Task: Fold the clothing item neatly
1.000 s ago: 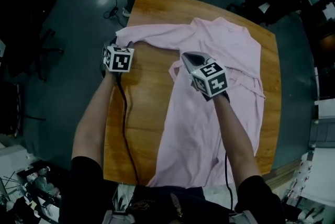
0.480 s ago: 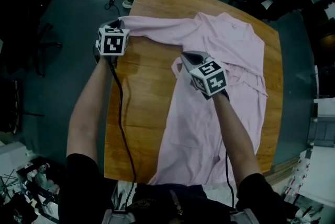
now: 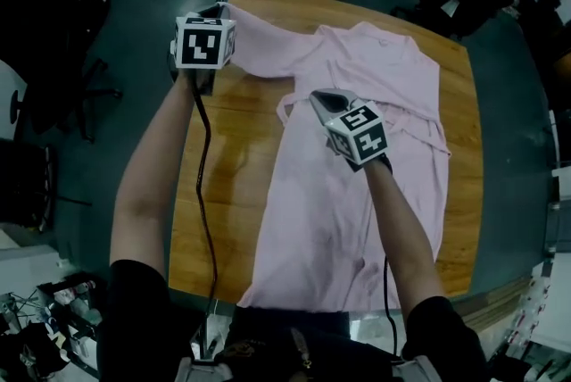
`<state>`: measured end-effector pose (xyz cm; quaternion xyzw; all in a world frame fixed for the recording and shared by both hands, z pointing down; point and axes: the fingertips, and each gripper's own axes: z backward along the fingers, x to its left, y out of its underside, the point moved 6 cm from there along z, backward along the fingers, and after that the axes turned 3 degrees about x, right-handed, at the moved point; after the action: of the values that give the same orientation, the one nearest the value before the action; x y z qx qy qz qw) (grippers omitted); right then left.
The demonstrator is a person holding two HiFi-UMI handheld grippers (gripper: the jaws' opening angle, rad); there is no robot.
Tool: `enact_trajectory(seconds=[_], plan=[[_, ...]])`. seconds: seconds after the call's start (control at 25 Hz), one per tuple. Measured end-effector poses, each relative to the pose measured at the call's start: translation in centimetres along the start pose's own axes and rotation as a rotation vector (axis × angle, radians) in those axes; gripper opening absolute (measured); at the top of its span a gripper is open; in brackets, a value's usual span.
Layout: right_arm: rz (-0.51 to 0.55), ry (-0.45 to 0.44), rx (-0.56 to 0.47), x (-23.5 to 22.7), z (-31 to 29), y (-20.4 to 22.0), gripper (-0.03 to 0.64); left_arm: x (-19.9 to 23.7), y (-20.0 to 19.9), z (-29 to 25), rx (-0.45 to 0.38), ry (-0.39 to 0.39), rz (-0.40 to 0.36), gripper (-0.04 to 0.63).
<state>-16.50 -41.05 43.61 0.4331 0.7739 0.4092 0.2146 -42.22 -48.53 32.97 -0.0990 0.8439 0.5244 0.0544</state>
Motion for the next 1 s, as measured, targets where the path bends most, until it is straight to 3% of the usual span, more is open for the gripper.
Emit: enact_trajectory(seconds=[0.44,0.72,1.0], plan=[[-0.044,0.039,-0.068,-6.5,13.4,6.7,0.003,-18.7,-9.7,2.3,-0.046,0.044,-0.074,0.014],[-0.089,0.102,-0.064,-12.6,20.5,12.2,0.002,-31.5,-11.7,-0.8,-0.019,0.132,-0.102,0.014],[-0.165,0.187,-0.023,-18.0,25.9,18.6,0.003,-44.2,-9.9,-5.9,0.044,0.279,-0.103,0.014]])
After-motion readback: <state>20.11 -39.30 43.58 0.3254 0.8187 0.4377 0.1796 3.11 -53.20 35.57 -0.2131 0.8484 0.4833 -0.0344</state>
